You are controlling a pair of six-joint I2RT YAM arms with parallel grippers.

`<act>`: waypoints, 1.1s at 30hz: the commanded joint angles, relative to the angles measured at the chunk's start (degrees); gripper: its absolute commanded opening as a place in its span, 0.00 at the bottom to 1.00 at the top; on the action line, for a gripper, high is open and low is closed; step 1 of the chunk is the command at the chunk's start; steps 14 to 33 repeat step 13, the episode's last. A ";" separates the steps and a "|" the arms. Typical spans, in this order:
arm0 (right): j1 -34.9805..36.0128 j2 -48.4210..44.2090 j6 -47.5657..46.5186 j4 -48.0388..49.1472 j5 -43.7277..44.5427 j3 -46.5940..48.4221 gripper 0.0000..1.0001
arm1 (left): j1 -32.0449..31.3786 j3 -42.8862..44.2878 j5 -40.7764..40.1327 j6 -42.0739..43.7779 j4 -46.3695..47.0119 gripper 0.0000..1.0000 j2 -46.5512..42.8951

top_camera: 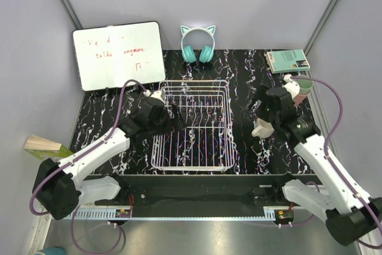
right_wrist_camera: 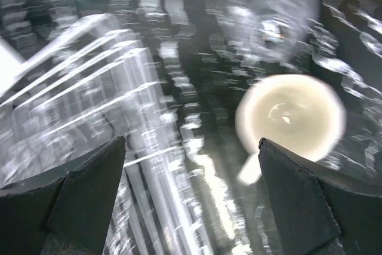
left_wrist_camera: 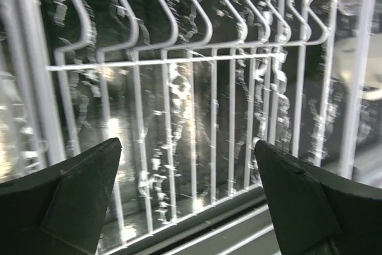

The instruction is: Unload the cups from the dish rack

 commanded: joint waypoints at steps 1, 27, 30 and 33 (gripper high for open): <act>12.40 -5.35 -3.44 0.35 5.18 4.93 1.00 | -3.25 6.54 -11.87 5.77 -6.95 0.99 -1.48; 32.63 2.72 -10.47 5.70 16.98 7.29 1.00 | -9.68 12.53 -29.03 10.43 -16.01 0.99 -6.14; 32.63 2.72 -10.47 5.70 16.98 7.29 1.00 | -9.68 12.53 -29.03 10.43 -16.01 0.99 -6.14; 32.63 2.72 -10.47 5.70 16.98 7.29 1.00 | -9.68 12.53 -29.03 10.43 -16.01 0.99 -6.14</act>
